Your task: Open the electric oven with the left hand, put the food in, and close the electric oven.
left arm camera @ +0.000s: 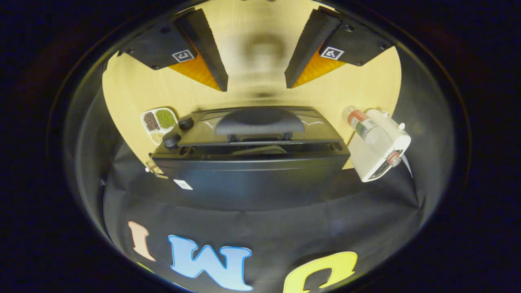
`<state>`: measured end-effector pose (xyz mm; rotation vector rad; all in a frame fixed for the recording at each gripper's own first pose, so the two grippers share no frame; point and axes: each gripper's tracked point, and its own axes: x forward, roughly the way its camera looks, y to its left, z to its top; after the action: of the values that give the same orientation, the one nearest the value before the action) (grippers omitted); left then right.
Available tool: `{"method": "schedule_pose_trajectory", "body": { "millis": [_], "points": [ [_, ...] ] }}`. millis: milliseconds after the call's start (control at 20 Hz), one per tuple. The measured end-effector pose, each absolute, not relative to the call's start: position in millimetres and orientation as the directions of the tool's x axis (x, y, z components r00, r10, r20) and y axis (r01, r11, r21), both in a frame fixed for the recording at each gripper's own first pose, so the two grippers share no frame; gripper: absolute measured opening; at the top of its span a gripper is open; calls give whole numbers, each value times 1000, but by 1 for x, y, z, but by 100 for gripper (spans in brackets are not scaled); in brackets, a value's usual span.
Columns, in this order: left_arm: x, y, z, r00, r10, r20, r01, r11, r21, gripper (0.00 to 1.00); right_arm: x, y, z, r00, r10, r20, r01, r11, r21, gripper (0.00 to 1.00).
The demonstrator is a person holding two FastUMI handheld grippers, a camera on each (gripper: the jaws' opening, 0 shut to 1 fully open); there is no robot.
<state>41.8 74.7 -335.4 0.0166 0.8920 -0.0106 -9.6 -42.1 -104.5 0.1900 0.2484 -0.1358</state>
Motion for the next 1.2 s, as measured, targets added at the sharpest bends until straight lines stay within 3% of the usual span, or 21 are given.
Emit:
{"method": "schedule_pose_trajectory", "body": {
  "millis": [200,350,400,500,550,700,850,900,1000,1050,1100,1200],
  "points": [
    [35,64,-268,770,-28,-637,25,1000,-13,96,1,-44,-94,967,-87,-240,129,978,166,93],
    [28,57,-197,882,-13,-472,-3,999,-32,92,10,-38,-75,978,-48,-202,79,985,151,93],
    [21,55,-173,910,-6,-413,-10,999,-37,95,15,-34,-65,982,-31,-186,59,987,146,93],
    [9,49,-122,954,18,-299,-28,999,-31,100,21,-28,-44,989,-4,-151,24,991,134,93],
    [6,47,-96,969,25,-244,-32,999,-25,96,23,-22,-33,991,13,-130,4,991,133,92],
    [-8,38,-34,991,32,-128,-35,999,-17,99,23,-9,-4,996,44,-79,-34,992,125,92],
    [-20,32,11,998,28,-61,-30,999,-31,100,15,12,21,996,81,-30,-76,988,132,93],
    [-24,34,19,999,27,-45,-29,999,-35,95,13,16,25,996,87,-19,-83,988,129,93],
    [-29,45,28,999,34,-13,-34,999,-25,99,7,26,31,995,96,-3,-95,988,125,87],
    [-32,51,27,999,36,-13,-36,999,-19,99,6,31,34,995,97,2,-96,988,124,92],
    [-32,55,23,999,34,-22,-35,999,-20,92,3,35,34,996,94,5,-94,988,120,97],
    [-32,66,16,999,28,-35,-29,999,-22,95,0,41,35,996,83,8,-84,990,111,92]
  ]
}}
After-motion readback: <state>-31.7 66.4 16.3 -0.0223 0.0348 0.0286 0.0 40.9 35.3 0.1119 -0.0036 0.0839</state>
